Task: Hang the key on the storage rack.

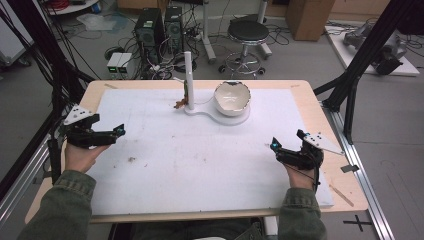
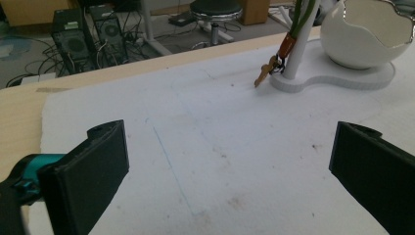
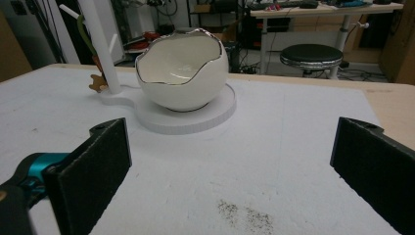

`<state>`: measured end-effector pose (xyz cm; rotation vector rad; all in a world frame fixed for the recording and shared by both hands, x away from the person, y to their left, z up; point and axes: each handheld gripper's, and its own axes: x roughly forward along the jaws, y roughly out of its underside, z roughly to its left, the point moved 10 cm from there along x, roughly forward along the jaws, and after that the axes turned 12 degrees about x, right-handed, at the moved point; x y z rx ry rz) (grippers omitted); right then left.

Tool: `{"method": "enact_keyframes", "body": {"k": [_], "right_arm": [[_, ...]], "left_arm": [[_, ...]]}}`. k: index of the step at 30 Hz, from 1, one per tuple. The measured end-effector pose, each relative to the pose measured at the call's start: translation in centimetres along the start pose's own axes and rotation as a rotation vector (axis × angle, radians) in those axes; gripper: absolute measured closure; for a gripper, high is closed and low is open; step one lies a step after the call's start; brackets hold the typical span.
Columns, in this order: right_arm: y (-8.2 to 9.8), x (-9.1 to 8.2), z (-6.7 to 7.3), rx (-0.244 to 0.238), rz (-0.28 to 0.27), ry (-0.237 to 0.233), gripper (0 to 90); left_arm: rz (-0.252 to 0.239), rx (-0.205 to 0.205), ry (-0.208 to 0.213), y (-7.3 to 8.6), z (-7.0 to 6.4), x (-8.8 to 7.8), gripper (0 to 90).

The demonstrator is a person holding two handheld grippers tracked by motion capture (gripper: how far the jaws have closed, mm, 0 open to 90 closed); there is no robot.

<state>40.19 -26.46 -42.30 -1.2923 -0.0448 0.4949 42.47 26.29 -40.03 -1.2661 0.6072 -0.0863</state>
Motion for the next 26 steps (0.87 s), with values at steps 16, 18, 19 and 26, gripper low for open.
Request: {"method": "enact_keyframes", "body": {"k": [16, 18, 19, 26], "right_arm": [[0.0, 0.0, 0.0, -0.005, -0.001, -0.001, 0.6], [0.0, 0.0, 0.1, -0.005, 0.002, -0.001, 0.6], [0.1, 0.1, 0.1, -0.009, 0.005, 0.002, 0.6], [0.0, 0.0, 0.1, -0.017, 0.001, 0.0, 0.6]], "left_arm": [[-0.056, -0.02, -0.08, 2.8, 0.6, -2.3, 1.6], [-0.038, -0.038, -0.078, 3.4, 0.5, -2.2, 1.6], [-0.033, -0.03, -0.084, 3.5, 0.5, -2.2, 1.6], [-0.067, -0.042, -0.101, 3.2, 0.9, -3.1, 1.6]]}}
